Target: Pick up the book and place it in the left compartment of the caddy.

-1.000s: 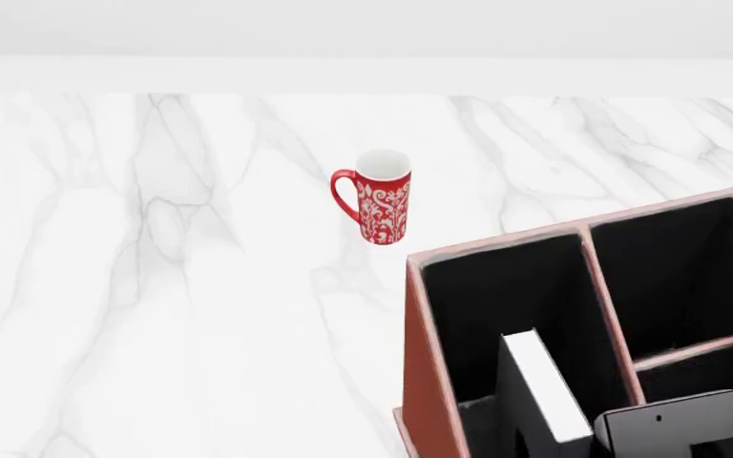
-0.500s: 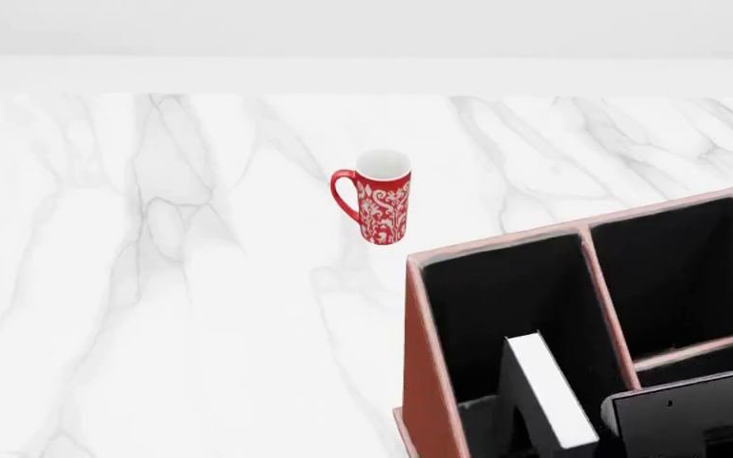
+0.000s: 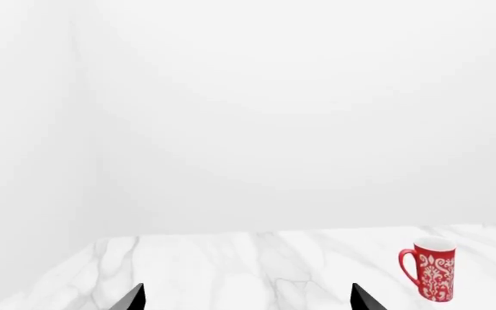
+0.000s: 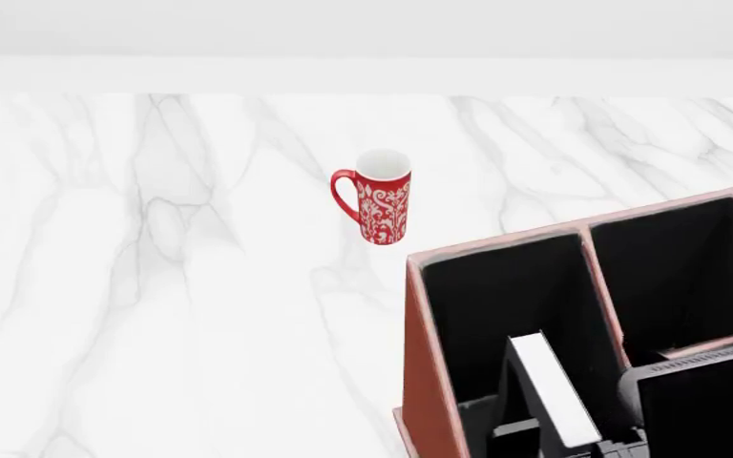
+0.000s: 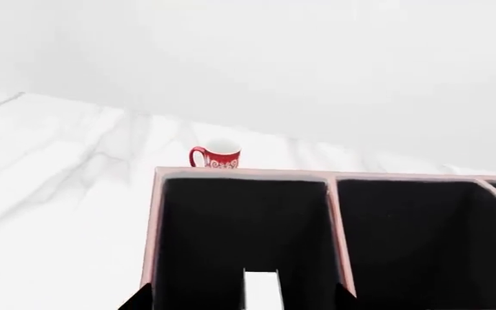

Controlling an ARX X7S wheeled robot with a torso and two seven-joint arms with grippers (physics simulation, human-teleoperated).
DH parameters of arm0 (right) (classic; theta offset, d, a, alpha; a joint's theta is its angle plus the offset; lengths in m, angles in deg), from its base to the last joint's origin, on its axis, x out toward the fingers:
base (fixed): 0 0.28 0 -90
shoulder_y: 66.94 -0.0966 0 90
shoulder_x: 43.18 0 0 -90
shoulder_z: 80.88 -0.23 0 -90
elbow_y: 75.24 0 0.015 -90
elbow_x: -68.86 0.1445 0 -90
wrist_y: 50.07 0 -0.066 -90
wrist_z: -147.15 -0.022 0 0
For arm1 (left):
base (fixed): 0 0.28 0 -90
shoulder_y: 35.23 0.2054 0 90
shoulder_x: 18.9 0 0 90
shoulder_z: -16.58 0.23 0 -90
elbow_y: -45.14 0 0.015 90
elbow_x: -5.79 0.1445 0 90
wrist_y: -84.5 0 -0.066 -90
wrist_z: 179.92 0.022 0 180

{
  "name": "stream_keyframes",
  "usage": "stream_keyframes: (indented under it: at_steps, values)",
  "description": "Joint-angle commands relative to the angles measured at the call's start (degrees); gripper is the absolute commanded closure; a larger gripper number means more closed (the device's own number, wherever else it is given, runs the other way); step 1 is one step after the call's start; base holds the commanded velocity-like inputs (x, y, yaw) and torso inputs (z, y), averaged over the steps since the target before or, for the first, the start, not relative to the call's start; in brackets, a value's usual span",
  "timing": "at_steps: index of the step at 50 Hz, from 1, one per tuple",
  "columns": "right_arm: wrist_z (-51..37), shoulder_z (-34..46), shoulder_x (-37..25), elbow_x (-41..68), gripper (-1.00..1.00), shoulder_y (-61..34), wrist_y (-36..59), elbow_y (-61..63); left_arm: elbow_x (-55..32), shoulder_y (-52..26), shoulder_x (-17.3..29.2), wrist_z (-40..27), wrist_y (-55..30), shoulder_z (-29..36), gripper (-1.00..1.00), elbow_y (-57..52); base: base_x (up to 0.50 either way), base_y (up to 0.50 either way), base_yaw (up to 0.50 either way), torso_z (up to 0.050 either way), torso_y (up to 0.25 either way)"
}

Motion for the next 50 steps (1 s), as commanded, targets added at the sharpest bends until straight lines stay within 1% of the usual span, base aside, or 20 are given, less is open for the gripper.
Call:
stream_keyframes:
  at_steps: [1,14,23,30,37,50]
  values:
    - [-3.6,-3.5,-1.6,4.5,-1.00,0.1,0.5,5.6,-0.1,0.3,0.3,-0.2,0.2,0.0,-1.00,-0.4,0.00,0.00,0.00,0.000,0.000]
    - [-8.7,-6.0,-2.0,8.9,-1.00,-0.7,1.6,10.2,-0.5,0.8,0.6,-0.6,0.5,-0.4,-1.00,-1.1,0.00,0.00,0.00,0.000,0.000]
    - [-13.2,-7.1,-2.4,9.1,-1.00,0.3,1.6,16.0,-0.8,1.6,0.9,-0.7,1.2,-0.9,-1.00,-1.8,0.00,0.00,0.00,0.000,0.000]
    - [-14.7,-7.5,-2.1,9.7,-1.00,1.1,1.0,19.0,-0.7,2.0,1.2,-1.0,1.5,-0.8,-1.00,-2.5,0.00,0.00,0.00,0.000,0.000]
    - [-16.0,-7.4,-1.4,7.8,-1.00,2.8,0.2,21.1,-1.1,2.7,1.6,-1.3,2.1,-1.6,-1.00,-3.0,0.00,0.00,0.00,0.000,0.000]
    - [-15.9,-8.8,-0.8,3.1,-1.00,8.9,-3.7,24.8,-1.6,4.0,2.4,-2.1,3.2,-2.5,-1.00,-4.1,0.00,0.00,0.00,0.000,0.000]
